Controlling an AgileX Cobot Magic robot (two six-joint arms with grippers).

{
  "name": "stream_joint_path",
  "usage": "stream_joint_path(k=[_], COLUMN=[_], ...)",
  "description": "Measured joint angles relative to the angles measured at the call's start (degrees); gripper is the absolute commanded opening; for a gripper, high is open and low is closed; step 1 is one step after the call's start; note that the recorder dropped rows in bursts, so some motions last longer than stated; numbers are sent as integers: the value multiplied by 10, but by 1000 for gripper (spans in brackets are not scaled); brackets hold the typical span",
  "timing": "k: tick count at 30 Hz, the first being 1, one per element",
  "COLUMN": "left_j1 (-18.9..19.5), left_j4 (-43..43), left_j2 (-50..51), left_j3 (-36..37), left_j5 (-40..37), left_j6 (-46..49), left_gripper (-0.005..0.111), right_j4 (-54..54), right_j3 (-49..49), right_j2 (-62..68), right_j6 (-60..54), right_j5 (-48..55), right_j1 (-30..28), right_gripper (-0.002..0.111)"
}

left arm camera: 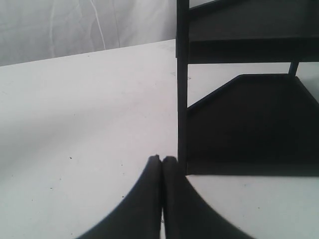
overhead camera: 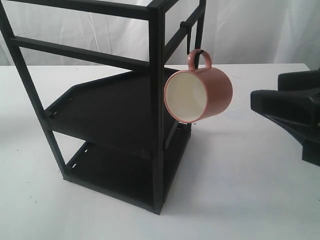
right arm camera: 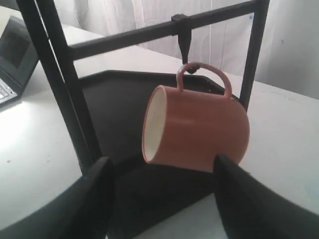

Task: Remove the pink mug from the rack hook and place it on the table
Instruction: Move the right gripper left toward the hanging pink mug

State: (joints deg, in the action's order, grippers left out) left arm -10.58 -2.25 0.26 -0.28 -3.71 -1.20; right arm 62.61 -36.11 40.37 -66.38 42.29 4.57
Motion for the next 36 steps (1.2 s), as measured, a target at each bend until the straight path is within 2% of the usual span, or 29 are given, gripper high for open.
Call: stream_joint_path(k=[6, 14, 26, 30, 36], left_j1=[0, 0, 0, 0, 0], left_j4=[0, 0, 0, 0, 0], left_j2=[0, 0, 0, 0, 0], left_j3=[0, 0, 0, 0, 0], left_j5=[0, 0, 0, 0, 0], left_j6=[0, 0, 0, 0, 0], left_gripper=[0, 0, 0, 0, 0], right_j4=[-159, -304, -348, -459, -616], right_j3=[0, 0, 0, 0, 0], right_j2=[0, 0, 0, 0, -1], right_j6=[105, 239, 259, 372, 631], right_j5=[-39, -36, -7, -8, 1], right_j1=[0, 0, 4, 32, 112], right_gripper=[55, 55, 55, 55, 55])
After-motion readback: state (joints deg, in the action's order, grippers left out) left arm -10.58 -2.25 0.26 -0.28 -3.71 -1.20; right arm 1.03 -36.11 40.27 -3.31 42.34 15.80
